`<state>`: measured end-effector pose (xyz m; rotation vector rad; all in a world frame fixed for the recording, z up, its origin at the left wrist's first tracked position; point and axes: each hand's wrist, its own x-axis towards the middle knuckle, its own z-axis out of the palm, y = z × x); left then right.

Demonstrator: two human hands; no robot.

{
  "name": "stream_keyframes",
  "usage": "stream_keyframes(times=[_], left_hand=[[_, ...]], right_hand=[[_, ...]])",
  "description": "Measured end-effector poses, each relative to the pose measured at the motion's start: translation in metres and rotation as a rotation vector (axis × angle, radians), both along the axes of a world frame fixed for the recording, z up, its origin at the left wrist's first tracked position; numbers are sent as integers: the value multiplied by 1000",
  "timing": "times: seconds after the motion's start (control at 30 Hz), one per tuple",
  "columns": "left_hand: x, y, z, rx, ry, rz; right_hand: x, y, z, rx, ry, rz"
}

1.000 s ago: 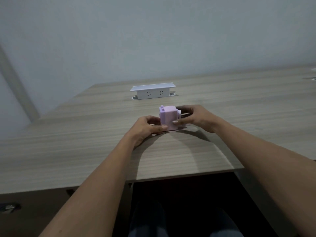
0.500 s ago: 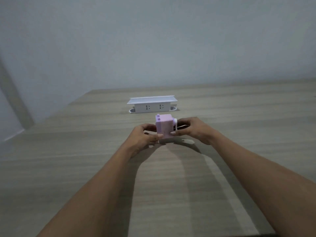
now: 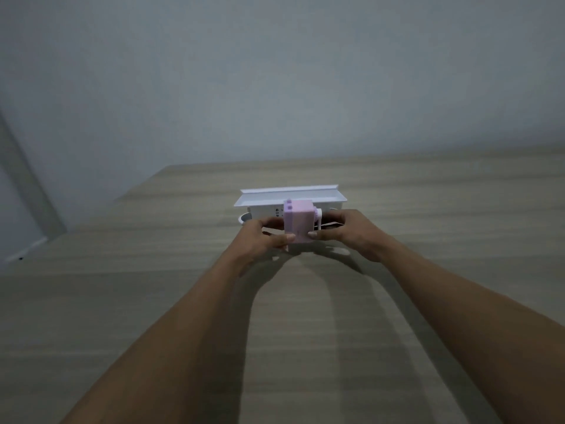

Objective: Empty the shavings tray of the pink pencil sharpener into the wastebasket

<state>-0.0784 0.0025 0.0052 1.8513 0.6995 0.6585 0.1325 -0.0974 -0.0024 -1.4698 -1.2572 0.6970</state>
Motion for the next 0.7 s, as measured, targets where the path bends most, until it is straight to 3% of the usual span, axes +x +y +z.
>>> stream_keyframes(times=[0.33,0.7], left_hand=[[42,62,-17,-34,17,31],[48,77,-30,-100,32,47]], right_hand=[[32,56,-16,-9,45,9],[36,64,-19,-45,-89,-22]])
